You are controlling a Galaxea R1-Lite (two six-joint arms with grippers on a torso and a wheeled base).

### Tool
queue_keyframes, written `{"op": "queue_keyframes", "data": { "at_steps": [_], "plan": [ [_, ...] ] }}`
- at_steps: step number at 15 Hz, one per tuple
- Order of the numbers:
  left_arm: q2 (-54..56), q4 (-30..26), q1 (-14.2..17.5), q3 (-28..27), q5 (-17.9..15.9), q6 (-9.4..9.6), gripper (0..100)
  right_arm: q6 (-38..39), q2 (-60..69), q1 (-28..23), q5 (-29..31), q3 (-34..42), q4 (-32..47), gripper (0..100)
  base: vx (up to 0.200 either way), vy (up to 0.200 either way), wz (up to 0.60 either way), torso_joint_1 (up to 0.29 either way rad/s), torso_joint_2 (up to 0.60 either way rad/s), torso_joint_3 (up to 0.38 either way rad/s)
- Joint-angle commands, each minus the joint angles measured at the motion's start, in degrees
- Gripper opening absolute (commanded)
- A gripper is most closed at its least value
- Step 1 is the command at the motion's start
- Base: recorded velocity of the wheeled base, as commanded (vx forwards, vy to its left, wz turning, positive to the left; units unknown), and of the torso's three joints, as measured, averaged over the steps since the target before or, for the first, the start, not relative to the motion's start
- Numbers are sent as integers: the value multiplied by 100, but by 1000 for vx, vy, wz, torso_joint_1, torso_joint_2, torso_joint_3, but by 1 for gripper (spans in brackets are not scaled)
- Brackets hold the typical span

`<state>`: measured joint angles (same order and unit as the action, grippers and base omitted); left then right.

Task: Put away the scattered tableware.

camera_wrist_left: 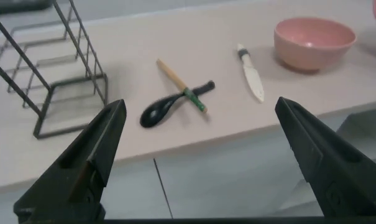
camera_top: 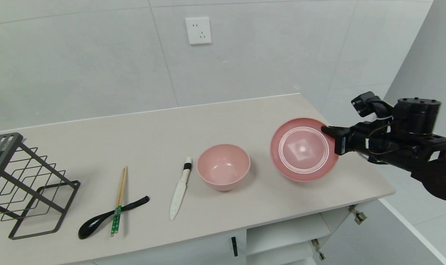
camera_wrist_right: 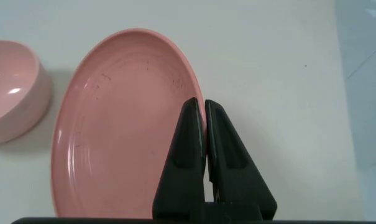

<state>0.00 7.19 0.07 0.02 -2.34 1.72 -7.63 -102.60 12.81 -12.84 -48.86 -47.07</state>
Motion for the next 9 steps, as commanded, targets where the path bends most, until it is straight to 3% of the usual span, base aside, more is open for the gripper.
{"op": "queue_keyframes", "data": {
  "at_steps": [1,5,7,9],
  "plan": [
    [0,160,1,-2,-3,-5,100,-72,961,2,-17,579,-83,0,0,0,0,0,0,0],
    [0,212,1,-29,-293,-31,100,-160,1717,2,-43,1274,-224,0,0,0,0,0,0,0],
    [0,151,1,-451,-355,-5,100,-160,2165,2,-61,1801,-312,0,0,0,0,0,0,0],
    [-220,89,-7,-960,-627,-49,100,-160,2420,2,-70,1994,-505,0,0,0,0,0,0,0]
  ]
}}
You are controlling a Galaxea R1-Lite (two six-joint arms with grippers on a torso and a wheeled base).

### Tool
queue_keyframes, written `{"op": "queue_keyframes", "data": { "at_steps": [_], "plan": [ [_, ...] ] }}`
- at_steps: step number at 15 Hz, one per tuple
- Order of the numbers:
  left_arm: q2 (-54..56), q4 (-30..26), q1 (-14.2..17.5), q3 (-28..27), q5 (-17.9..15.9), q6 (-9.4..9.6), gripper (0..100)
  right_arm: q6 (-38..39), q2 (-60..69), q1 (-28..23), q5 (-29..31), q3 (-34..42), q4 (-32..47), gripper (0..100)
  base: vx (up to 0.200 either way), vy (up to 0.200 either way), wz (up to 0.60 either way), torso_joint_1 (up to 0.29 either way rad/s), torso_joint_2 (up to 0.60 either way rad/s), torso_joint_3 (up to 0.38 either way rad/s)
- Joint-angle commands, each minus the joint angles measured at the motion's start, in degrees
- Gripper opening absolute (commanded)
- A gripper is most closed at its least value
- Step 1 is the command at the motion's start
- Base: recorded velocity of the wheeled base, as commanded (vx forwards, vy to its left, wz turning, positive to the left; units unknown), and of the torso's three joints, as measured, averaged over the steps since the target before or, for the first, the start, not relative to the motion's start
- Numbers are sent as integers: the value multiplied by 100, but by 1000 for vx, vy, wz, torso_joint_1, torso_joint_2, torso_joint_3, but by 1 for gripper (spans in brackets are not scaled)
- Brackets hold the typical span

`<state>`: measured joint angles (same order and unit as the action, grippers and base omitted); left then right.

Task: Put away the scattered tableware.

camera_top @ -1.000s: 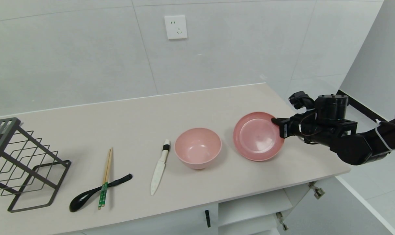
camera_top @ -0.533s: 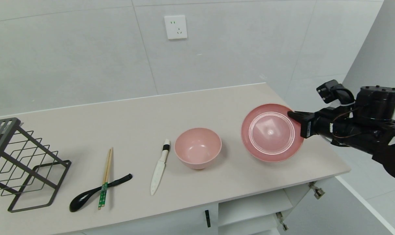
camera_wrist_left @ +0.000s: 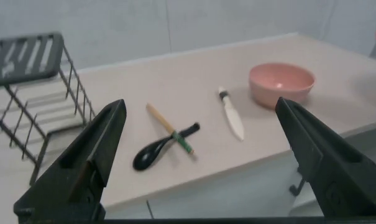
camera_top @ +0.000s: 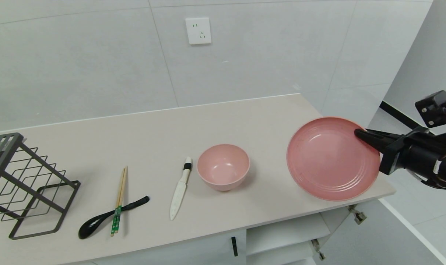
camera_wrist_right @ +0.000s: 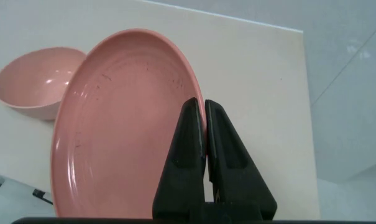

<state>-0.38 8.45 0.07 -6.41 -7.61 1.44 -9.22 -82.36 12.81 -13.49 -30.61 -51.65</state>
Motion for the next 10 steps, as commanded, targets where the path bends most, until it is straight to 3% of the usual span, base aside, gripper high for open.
{"op": "queue_keyframes", "data": {
  "at_steps": [1,2,5,8,10],
  "plan": [
    [-410,-142,-34,-572,-197,-144,100,8,537,-16,-4,293,-56,0,0,0,0,0,0,0],
    [-665,-274,-95,-791,-268,-293,100,8,704,-51,-4,547,-99,0,0,0,0,0,0,0],
    [-1887,-212,-456,-1275,-496,-293,100,8,730,-358,-83,1418,-759,0,0,0,0,0,0,0],
    [-3126,377,-570,-1609,-637,-223,100,16,607,-613,-180,1426,-1154,0,0,0,0,0,0,0],
    [-3988,1089,-570,-1688,-936,-214,100,8,510,-622,-206,1549,-1383,0,0,0,0,0,0,0]
  ]
}}
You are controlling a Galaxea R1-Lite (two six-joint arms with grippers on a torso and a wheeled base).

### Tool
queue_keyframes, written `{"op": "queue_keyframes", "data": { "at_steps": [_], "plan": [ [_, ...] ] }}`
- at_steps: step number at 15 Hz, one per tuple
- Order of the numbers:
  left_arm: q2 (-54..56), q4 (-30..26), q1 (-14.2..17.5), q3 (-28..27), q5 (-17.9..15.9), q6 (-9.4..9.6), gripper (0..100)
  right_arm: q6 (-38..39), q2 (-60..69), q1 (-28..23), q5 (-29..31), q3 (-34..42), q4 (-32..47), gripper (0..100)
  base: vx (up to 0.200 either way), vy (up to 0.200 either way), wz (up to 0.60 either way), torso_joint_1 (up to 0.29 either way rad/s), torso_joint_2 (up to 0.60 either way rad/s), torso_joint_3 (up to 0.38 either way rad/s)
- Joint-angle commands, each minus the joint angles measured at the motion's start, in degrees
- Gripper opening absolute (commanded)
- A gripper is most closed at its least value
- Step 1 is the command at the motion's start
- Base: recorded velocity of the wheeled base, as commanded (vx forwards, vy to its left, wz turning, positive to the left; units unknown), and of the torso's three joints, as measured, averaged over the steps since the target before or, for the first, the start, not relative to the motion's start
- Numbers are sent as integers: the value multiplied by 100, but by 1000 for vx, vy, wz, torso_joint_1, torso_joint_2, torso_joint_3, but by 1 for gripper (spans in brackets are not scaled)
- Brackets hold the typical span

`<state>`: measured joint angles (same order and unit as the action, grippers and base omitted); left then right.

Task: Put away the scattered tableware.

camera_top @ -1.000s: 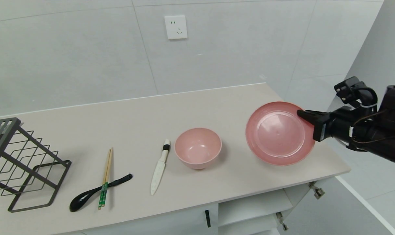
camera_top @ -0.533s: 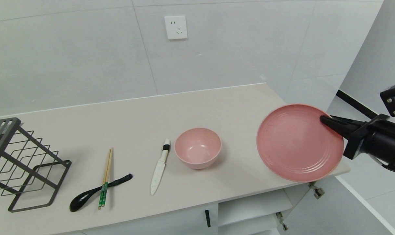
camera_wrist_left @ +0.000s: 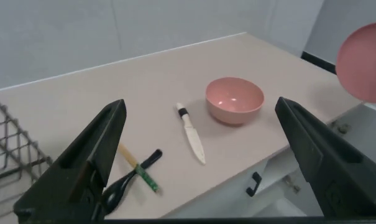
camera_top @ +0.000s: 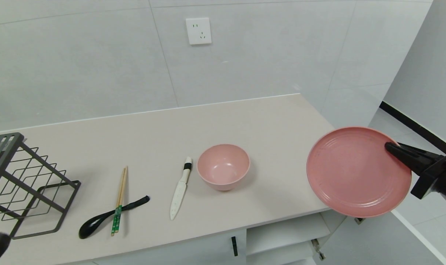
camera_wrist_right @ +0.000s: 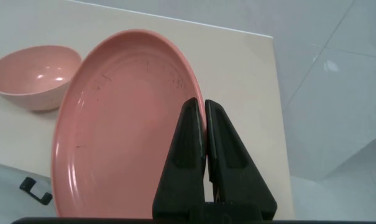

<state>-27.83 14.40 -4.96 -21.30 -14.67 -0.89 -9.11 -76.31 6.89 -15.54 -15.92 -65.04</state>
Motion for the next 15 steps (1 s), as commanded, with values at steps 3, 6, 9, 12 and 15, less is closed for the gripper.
{"op": "queue_keyframes", "data": {
  "at_steps": [3,6,9,12,15],
  "plan": [
    [-1919,960,-66,-226,-573,19,100,-3,-376,-109,-1,116,-308,0,0,0,0,0,0,0],
    [-2569,1531,-93,-261,-696,10,100,-3,-428,-109,-1,133,-352,0,0,0,0,0,0,0],
    [-3774,3060,-119,-270,-959,10,100,-3,-419,-135,-1,142,-396,0,0,0,0,0,0,0],
    [-4371,3667,-137,-261,-1109,-175,100,-3,-428,-232,-1,151,-405,0,0,0,0,0,0,0],
    [-4617,3649,-198,-270,-1100,-447,100,-3,-428,-232,-10,309,-422,0,0,0,0,0,0,0]
  ]
}}
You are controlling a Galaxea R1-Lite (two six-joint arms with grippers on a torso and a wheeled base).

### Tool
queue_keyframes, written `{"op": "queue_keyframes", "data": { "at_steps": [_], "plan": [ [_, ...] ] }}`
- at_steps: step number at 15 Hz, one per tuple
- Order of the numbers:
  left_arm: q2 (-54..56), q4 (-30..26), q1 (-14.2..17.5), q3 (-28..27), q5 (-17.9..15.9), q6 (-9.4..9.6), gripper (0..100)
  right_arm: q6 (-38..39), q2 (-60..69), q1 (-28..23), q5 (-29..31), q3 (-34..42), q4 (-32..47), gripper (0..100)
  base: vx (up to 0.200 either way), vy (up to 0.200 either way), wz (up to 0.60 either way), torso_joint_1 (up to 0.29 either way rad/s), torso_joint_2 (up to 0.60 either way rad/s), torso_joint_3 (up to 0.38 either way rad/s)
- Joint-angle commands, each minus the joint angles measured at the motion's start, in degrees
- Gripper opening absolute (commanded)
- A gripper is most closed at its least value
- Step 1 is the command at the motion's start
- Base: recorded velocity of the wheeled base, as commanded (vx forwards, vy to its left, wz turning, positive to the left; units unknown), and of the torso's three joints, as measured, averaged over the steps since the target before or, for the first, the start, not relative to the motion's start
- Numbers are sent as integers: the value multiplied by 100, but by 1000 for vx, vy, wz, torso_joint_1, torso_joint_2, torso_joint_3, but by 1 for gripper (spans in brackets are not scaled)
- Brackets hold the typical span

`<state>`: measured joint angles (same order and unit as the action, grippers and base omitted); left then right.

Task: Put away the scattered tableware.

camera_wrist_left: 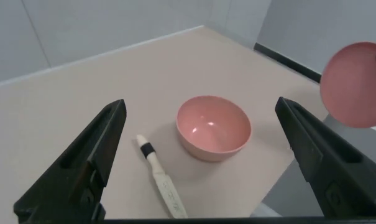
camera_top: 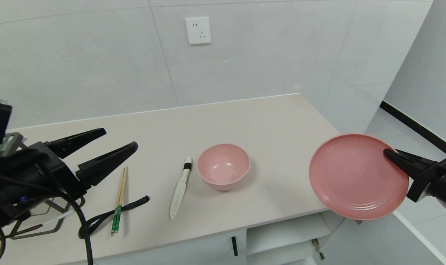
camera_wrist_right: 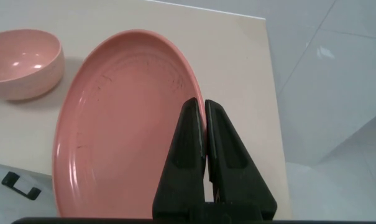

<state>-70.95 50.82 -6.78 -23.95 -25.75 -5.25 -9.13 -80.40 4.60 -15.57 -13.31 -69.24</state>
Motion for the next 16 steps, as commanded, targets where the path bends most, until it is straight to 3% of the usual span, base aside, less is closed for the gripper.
{"op": "queue_keyframes", "data": {
  "at_steps": [1,3,5,6,8,11,14,16],
  "plan": [
    [-358,-29,-25,-4,61,-11,100,-1,-37,6,-8,101,-19,0,0,0,0,0,0,0],
    [-525,-134,-201,-224,360,-143,100,-10,-46,15,-69,110,-28,0,0,0,0,0,0,0],
    [-604,-714,-772,-698,711,-573,100,-10,-81,41,-78,110,-45,0,0,0,0,0,0,0],
    [-683,-1584,-1142,-1190,931,-951,100,-10,-81,41,-78,110,-54,0,0,0,0,0,0,0],
    [-894,-2217,-1203,-1595,931,-951,100,-10,24,50,-78,224,-63,0,0,0,0,0,0,0],
    [-1158,-2261,-1203,-1718,931,-925,100,-10,147,68,-87,373,-63,0,0,0,0,0,0,0],
    [-1501,-2243,-1221,-1656,940,-230,100,-10,86,129,-96,364,-63,0,0,0,0,0,0,0],
    [-1808,-2226,-1317,-1797,966,-169,100,-10,86,138,-96,373,-63,0,0,0,0,0,0,0]
  ]
}}
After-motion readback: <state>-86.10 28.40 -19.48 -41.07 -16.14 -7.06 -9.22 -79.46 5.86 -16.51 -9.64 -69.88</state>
